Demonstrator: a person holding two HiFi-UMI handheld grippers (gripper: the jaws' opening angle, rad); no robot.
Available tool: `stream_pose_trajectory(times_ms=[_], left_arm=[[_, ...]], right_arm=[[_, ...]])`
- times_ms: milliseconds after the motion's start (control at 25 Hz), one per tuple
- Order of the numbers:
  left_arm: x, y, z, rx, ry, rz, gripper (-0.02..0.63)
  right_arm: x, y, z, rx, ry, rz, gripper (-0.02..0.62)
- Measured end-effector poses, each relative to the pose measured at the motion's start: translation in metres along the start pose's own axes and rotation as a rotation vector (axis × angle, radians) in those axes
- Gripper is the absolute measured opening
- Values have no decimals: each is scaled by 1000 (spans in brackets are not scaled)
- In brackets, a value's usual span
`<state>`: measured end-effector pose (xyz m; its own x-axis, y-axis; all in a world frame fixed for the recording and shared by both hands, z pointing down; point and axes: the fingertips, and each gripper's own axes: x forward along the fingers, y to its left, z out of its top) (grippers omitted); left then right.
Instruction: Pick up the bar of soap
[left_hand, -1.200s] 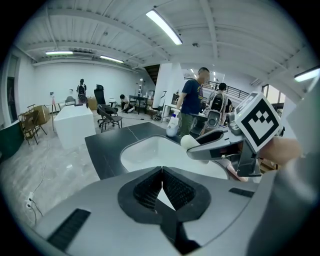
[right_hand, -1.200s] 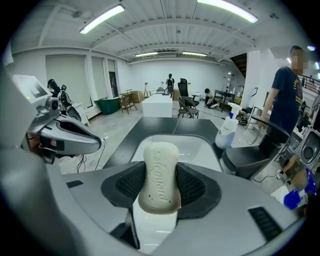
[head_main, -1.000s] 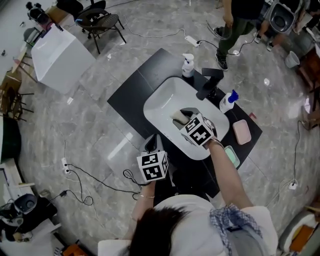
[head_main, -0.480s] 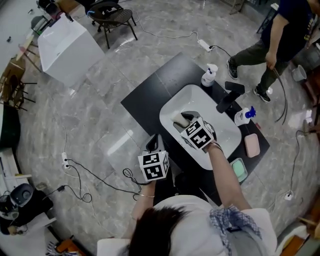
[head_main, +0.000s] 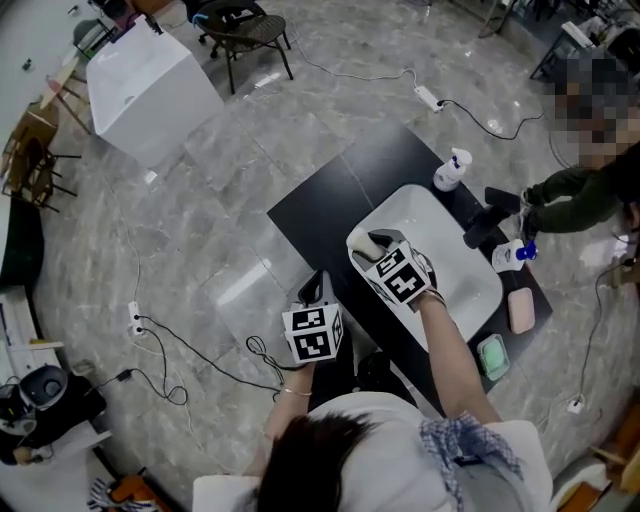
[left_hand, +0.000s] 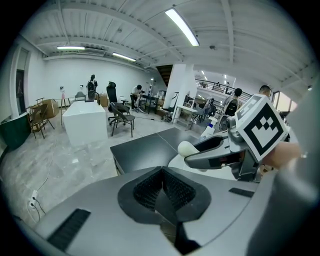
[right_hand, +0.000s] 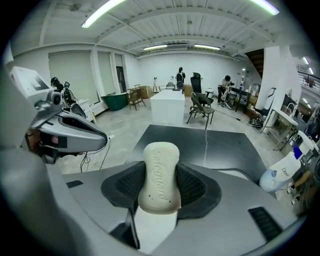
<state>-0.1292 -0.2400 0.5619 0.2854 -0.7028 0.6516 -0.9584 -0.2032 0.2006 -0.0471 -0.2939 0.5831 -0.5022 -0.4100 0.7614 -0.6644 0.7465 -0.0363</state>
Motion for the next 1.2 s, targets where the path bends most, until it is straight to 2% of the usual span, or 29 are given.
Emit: stream_pose_trajectory(times_ms=[480, 800, 960, 1200], left_arm=[[23, 40, 15, -3, 22, -4, 9], [41, 55, 28, -30, 23, -9, 9], [45, 62, 25, -41, 50, -28, 9], [57, 75, 25, -72, 55, -9, 9]], right_arm=[[47, 2, 29, -31, 31, 22, 202], [70, -6, 41, -49, 60, 35, 202], [84, -3, 44, -57, 92, 55, 202], [103, -6, 47, -68, 111, 77, 202]])
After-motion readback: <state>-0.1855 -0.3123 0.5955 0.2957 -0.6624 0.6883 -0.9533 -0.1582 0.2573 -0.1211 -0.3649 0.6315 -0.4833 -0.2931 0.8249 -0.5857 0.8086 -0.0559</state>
